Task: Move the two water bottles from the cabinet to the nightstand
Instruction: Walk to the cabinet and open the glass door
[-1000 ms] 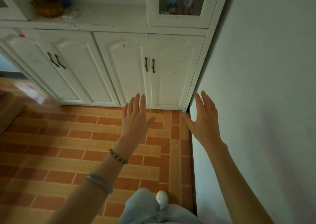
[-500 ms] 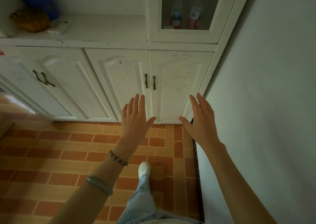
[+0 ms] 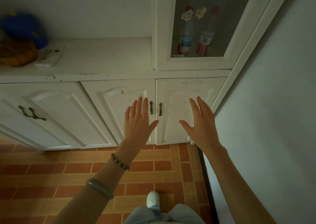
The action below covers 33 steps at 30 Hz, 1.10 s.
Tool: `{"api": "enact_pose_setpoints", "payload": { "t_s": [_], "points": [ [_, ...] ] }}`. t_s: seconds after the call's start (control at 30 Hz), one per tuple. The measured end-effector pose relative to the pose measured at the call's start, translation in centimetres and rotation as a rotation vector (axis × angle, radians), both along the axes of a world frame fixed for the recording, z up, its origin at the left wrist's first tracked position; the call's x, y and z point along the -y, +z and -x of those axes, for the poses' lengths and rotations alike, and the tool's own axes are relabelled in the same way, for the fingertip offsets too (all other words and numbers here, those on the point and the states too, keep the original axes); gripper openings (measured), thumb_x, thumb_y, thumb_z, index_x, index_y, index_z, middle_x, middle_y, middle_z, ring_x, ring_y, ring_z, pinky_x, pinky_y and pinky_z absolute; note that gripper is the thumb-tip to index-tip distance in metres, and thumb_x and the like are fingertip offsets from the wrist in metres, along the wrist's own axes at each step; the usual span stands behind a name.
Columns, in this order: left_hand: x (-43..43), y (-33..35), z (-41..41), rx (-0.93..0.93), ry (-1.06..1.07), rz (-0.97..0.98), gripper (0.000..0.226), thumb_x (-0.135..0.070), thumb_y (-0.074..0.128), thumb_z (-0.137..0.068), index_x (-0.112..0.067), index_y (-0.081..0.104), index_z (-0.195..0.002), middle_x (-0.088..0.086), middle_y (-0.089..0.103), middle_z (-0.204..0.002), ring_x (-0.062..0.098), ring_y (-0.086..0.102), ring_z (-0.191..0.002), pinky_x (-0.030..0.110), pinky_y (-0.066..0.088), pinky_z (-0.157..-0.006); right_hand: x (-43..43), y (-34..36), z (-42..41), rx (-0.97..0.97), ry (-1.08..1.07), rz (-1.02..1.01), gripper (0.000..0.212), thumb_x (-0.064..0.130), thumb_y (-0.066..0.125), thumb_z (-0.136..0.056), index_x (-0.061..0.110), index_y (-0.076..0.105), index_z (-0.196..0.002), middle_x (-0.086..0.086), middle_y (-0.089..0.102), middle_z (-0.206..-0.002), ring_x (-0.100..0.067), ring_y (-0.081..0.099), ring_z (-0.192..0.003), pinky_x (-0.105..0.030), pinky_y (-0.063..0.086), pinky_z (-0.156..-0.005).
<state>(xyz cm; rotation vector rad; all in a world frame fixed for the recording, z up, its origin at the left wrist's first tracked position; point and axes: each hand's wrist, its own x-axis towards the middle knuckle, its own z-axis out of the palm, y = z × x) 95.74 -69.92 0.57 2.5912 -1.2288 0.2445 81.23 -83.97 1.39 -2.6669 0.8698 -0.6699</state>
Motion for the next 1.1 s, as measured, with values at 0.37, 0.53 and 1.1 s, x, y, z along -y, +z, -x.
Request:
{"api": "enact_pose_setpoints", "payload": {
  "t_s": [0.37, 0.53, 1.1],
  "points": [
    [3.3, 0.3, -5.2, 0.023, -0.034, 0.025, 0.082, -0.049, 0.056, -0.083, -0.004, 0.021, -0.142, 0.020, 0.025, -0.149, 0.035, 0.024, -0.136, 0.043, 0.014, -0.109, 3.0, -0.1, -5.1, 0.009, -0.010, 0.059, 0.075, 0.038, 0.071, -0.078, 0.008, 0.038, -0.138, -0.020, 0.035, -0.147, -0.038, 0.034, -0.134, -0.042, 0.023, -0.104],
    [5.0, 1.5, -7.0, 0.057, -0.033, 0.036, 0.082, -0.053, 0.049, -0.085, -0.006, 0.016, -0.144, 0.017, 0.019, -0.151, 0.033, 0.018, -0.139, 0.041, 0.006, -0.109, 4.8, 1.2, -7.0, 0.024, 0.012, 0.098, 0.075, 0.041, 0.068, -0.079, 0.010, 0.037, -0.139, -0.018, 0.034, -0.148, -0.037, 0.033, -0.135, -0.044, 0.025, -0.106],
    [12.9, 17.1, -14.0, 0.437, -0.008, 0.227, 0.078, -0.056, 0.039, -0.084, -0.004, 0.027, -0.140, 0.018, 0.034, -0.145, 0.035, 0.033, -0.132, 0.049, 0.026, -0.108, 12.9, 21.5, -15.5, 0.203, 0.168, 0.657, 0.074, 0.032, 0.076, -0.074, 0.004, 0.042, -0.134, -0.025, 0.043, -0.139, -0.043, 0.043, -0.126, -0.050, 0.028, -0.104]
  ]
}}
